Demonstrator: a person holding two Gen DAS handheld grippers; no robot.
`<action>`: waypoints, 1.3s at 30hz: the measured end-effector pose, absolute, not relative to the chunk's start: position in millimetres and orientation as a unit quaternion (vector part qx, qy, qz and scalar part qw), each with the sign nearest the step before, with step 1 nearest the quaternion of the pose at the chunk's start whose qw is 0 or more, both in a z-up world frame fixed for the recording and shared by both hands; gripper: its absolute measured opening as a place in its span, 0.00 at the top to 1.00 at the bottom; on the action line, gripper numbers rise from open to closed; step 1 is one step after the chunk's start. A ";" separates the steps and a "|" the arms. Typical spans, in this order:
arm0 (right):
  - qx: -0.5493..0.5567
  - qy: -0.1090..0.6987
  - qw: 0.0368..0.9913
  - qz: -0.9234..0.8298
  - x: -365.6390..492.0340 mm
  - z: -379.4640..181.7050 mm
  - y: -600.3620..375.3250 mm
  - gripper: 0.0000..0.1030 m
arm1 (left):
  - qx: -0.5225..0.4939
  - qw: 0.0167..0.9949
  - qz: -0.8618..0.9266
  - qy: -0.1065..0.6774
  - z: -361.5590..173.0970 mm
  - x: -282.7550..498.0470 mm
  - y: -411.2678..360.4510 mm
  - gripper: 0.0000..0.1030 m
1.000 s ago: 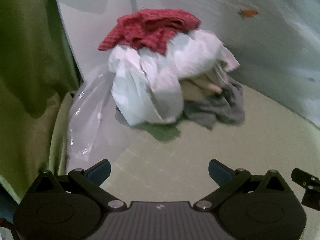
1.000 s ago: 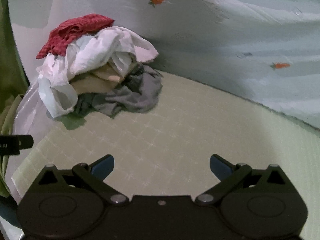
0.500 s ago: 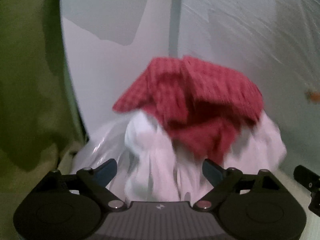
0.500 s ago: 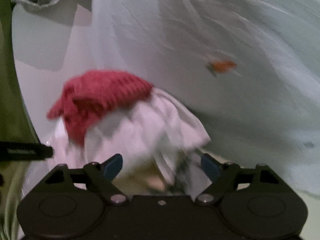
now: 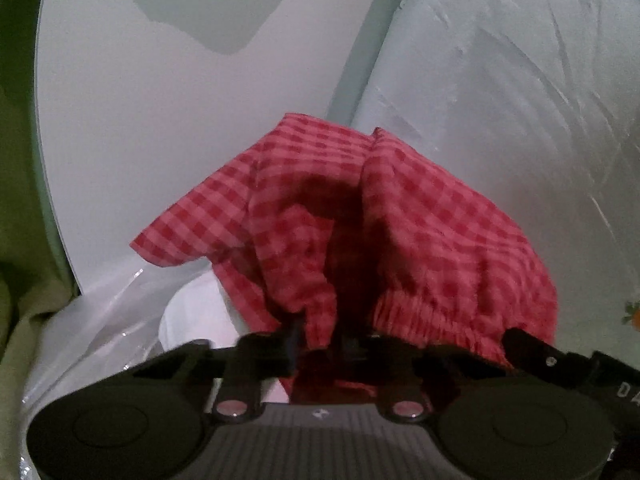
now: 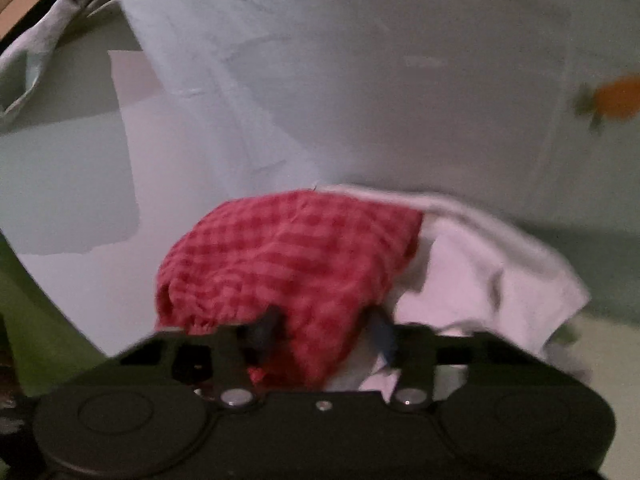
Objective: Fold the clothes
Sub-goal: 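Grasp the red checked cloth from the pile with both grippers and lift it, then lay the red checked cloth flat on the grid table with both grippers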
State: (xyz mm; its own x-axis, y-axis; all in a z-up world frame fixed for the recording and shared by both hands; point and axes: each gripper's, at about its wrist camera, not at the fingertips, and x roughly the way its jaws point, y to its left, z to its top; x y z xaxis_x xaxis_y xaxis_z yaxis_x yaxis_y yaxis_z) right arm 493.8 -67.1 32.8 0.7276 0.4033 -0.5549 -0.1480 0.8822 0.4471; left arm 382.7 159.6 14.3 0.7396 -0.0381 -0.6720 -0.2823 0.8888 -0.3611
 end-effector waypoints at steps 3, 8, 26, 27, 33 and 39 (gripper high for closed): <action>0.176 0.312 0.919 0.165 485.8 43.2 -72.1 0.94 | -0.219 0.910 0.069 0.347 18.6 379.5 154.5 0.90; 0.184 0.260 0.935 0.157 445.7 63.8 -99.6 0.97 | -0.201 0.927 0.040 0.316 45.6 349.5 129.1 0.91; 0.165 0.290 0.919 -0.211 81.1 7.9 -343.9 0.95 | -0.082 0.834 -0.288 0.463 -27.6 119.5 -202.9 0.91; 0.162 0.325 0.903 -0.229 65.0 -12.0 -355.0 0.93 | -0.068 0.822 -0.284 0.488 -47.4 105.0 -212.8 0.91; 0.176 0.448 0.836 -0.263 -15.8 -90.9 -387.7 0.75 | 0.008 0.775 -0.225 0.591 -126.1 29.3 -235.9 0.91; 0.171 0.449 0.846 -0.232 -34.8 -94.4 -404.1 0.54 | -0.031 0.783 -0.173 0.596 -117.0 20.1 -223.6 0.85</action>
